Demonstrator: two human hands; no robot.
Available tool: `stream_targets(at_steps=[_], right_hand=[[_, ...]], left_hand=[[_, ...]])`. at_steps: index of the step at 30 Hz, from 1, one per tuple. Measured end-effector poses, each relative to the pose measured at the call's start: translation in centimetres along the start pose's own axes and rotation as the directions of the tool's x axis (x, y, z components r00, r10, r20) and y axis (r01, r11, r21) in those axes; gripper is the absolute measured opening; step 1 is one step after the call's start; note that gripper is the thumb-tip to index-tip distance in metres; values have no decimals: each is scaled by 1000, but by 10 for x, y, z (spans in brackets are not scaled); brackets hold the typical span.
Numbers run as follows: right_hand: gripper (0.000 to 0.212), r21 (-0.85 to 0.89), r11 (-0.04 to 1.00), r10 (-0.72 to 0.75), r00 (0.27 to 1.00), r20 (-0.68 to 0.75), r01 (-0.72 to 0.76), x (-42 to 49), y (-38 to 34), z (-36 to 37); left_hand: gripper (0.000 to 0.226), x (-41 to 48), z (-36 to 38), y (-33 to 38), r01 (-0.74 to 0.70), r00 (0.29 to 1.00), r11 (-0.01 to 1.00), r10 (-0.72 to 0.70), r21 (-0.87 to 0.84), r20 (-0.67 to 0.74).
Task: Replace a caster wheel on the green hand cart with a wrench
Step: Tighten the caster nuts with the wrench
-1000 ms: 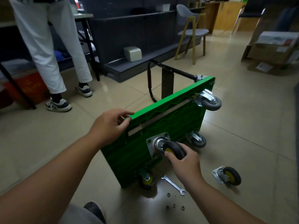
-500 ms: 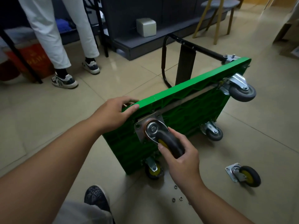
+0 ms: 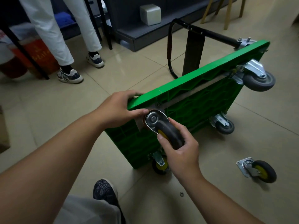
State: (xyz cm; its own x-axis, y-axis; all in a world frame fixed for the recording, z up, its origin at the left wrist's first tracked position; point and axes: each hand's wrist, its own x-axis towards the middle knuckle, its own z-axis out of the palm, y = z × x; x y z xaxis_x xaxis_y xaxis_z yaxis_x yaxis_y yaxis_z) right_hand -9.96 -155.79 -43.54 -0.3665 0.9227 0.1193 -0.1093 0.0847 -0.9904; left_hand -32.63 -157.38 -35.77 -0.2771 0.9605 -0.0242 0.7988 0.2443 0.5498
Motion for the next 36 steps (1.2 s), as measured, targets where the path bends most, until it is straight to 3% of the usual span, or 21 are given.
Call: stream_targets(at_steps=[4,10,20,36], right_hand=[[50,1,1000,13,1000,19,-13,2,1,1],[53,4,999,44,998,48,-44,0,8,2],[52,55,993,102,994,44,-104,-1,22,11],[53,-9,996,84,996,-1,-84,5,38,24]], left_hand=[[56,3,-2,-4,-8,1000,1000,8,5,7],[62,5,-3,-3,-20,999,1000,19,16,26],[59,1,-3,3,-23,1000,987,23,162,2],[50,2,-2,-4,-50,999,985,52,163,-6]])
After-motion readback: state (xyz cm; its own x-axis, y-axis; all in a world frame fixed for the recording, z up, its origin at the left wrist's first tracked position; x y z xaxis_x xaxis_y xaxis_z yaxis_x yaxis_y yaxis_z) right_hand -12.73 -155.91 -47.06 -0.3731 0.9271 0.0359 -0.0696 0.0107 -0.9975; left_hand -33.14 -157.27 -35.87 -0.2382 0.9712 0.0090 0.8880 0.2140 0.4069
